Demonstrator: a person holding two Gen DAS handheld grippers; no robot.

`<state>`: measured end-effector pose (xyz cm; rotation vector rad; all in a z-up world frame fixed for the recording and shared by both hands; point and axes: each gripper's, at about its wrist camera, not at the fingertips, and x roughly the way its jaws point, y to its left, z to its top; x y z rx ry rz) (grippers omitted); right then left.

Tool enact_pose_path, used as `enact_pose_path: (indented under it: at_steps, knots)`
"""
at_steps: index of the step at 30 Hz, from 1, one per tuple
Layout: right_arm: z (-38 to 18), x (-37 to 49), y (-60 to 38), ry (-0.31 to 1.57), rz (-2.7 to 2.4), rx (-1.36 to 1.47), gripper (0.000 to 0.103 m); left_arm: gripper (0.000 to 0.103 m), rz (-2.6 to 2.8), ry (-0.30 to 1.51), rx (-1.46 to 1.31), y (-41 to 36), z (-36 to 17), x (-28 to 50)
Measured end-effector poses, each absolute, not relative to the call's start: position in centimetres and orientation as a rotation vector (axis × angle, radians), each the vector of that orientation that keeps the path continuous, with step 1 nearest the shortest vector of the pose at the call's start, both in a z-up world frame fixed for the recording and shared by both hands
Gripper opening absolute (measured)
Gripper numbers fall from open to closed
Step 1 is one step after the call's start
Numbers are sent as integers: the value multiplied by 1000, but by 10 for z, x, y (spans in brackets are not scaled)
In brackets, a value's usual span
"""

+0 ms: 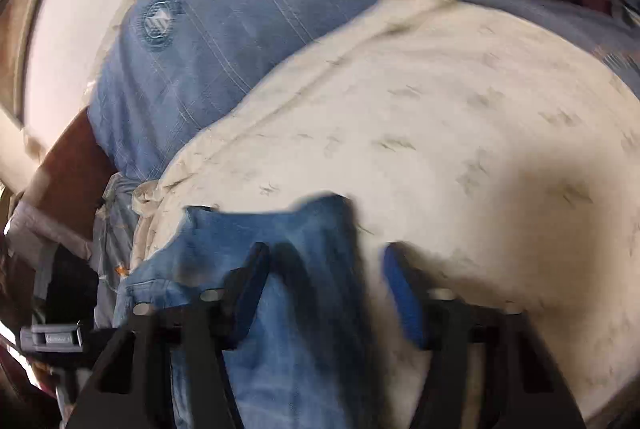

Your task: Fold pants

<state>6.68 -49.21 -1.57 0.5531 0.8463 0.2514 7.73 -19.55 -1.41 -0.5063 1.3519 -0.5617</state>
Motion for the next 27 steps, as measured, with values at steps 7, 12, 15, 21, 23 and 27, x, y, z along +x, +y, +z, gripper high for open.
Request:
enact_pose_path:
  at_steps: [7, 12, 15, 21, 23, 27]
  knots:
    - [-11, 66, -510, 797, 61, 420, 0, 27, -518, 1275, -438, -213, -11, 107]
    - [-29, 51, -533, 829, 146, 609, 6, 23, -496, 1341, -474, -194, -39, 108]
    - [-25, 41, -530, 824, 219, 676, 21, 28, -497, 1329, -494, -177, -33, 101]
    - [-17, 53, -515, 783, 216, 674, 58, 46, -525, 1338, -522, -189, -20, 89]
    - [-14, 64, -507, 821, 195, 612, 66, 52, -502, 1320, -430, -197, -18, 83]
    - [-17, 78, -488, 887, 232, 437, 15, 35, -447, 1309, -312, -202, -26, 73]
